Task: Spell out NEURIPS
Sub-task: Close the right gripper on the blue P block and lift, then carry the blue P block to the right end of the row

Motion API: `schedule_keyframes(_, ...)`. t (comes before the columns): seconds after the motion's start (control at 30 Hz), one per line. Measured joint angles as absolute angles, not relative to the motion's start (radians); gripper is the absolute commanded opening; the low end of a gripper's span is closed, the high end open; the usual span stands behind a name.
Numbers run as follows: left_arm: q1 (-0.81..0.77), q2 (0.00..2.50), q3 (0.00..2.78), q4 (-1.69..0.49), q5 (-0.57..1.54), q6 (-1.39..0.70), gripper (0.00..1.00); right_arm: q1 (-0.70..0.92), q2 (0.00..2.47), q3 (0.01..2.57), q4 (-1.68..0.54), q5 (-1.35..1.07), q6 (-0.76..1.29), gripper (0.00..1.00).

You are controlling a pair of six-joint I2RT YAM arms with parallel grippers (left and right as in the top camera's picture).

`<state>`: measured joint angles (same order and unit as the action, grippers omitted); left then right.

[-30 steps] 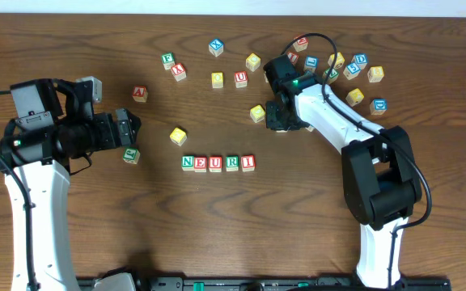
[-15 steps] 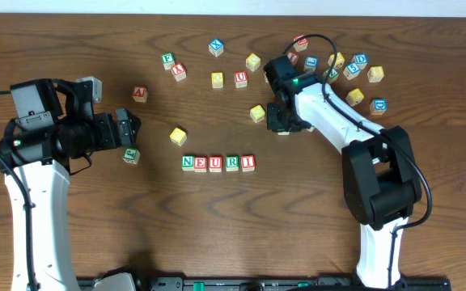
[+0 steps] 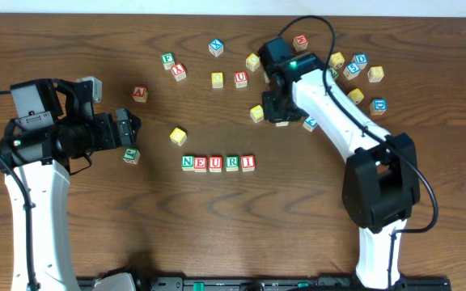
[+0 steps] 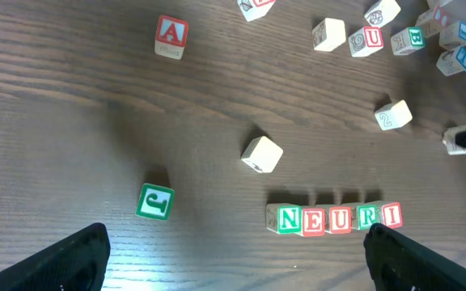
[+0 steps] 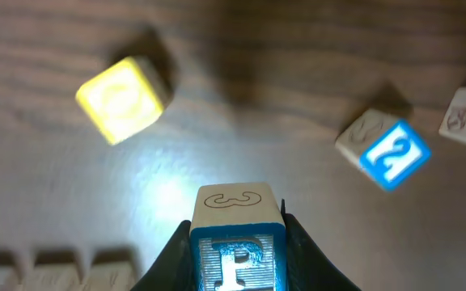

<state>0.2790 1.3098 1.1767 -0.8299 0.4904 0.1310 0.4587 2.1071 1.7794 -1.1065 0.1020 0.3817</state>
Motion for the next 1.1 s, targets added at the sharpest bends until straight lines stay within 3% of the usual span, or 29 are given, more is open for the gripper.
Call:
schedule_keyframes(0.5, 0.279, 1.31, 1.177, -0.83, 0.49, 0.131, 0.99, 0.716, 1.814, 1.668, -1.067, 0.288, 0.464, 0.01)
schedule_keyframes(0.77, 0.279, 1.31, 1.177, -0.83, 0.49, 0.131, 0.99, 0.723, 1.645, 1.298, -0.871, 0.289, 0.526, 0.01)
schedule_keyframes(1.1, 0.279, 1.31, 1.177, -0.83, 0.49, 0.131, 0.99, 0.724, 1.641, 1.182, -0.751, 0.273, 0.579, 0.09)
